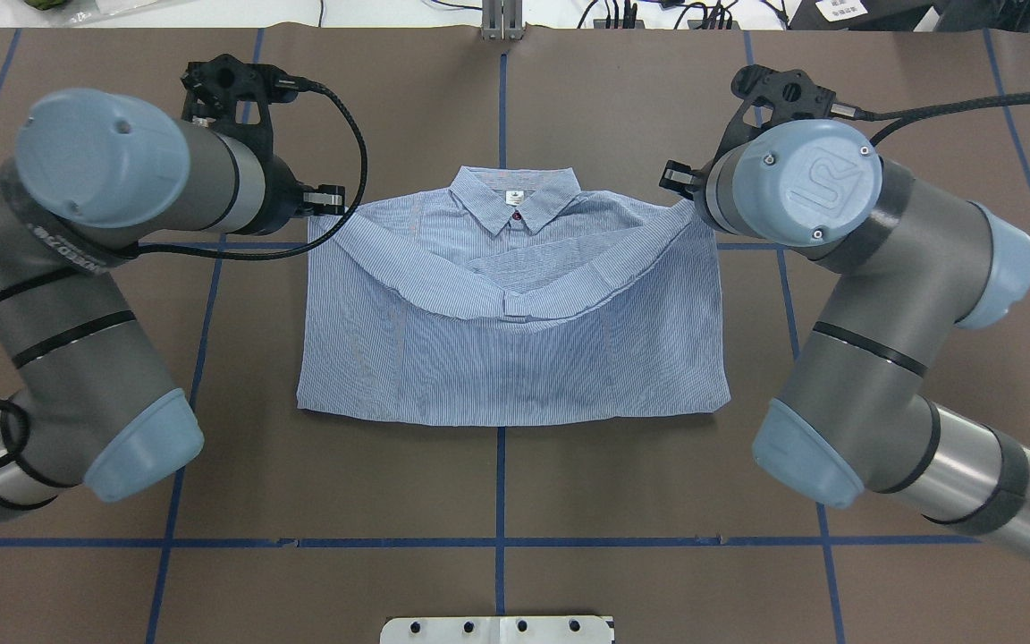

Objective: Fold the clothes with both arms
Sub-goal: 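Lift the hem with both grippers and fold it over toward the collar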

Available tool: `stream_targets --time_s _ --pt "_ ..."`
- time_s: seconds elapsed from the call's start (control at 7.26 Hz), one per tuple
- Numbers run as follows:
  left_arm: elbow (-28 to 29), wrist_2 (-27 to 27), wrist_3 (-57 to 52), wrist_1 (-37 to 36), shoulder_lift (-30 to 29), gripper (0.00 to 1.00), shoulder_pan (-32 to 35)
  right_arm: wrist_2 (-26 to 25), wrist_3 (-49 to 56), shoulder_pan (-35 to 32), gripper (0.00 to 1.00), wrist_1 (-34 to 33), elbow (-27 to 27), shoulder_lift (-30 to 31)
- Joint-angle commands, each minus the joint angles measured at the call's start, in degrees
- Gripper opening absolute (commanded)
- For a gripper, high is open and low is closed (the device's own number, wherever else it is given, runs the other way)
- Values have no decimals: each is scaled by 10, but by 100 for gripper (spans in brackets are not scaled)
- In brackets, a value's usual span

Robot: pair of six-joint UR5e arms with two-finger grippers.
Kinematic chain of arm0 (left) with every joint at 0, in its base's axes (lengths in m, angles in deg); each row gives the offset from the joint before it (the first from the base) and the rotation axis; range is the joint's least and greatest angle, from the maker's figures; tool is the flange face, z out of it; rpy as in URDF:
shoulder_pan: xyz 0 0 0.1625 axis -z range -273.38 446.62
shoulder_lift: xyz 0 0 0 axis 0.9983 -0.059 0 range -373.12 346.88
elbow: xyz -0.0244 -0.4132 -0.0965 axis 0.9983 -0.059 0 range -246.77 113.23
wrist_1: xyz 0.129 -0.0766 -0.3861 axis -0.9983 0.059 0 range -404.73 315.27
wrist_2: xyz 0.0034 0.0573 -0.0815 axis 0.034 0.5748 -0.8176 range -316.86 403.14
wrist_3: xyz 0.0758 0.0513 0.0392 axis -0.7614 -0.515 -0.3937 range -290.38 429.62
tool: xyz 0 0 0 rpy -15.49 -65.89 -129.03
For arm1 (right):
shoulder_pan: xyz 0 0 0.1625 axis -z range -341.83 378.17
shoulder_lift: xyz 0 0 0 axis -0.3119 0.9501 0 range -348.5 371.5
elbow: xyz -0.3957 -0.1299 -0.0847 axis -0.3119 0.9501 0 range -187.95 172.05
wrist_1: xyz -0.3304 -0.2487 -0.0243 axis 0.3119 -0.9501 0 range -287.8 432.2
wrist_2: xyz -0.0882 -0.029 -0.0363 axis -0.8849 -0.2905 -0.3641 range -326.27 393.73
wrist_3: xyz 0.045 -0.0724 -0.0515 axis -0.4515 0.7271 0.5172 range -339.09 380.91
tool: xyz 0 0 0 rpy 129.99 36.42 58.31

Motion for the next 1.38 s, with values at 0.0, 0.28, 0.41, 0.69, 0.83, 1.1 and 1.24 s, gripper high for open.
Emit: stream_targets --time_s 0.0,0.28,0.41,0.69,0.83,1.1,1.24 --pt "148 10 -2 110 -38 0 0 -1 11 -10 0 61 74 -5" --pt "269 27 -25 212 -60 0 0 -2 30 -15 0 120 144 -5" --pt "294 27 -38 234 -60 0 0 -1 37 -21 0 146 171 -5" --pt "304 25 -82 236 -61 0 2 -1 45 -22 0 155 193 -5" --pt "306 24 -83 236 -60 0 1 -1 49 -22 0 155 193 -5" --pt "307 22 -86 236 -60 0 2 1 49 -22 0 155 192 -6" --pt "306 22 -86 236 -60 0 2 2 50 -22 0 155 192 -6"
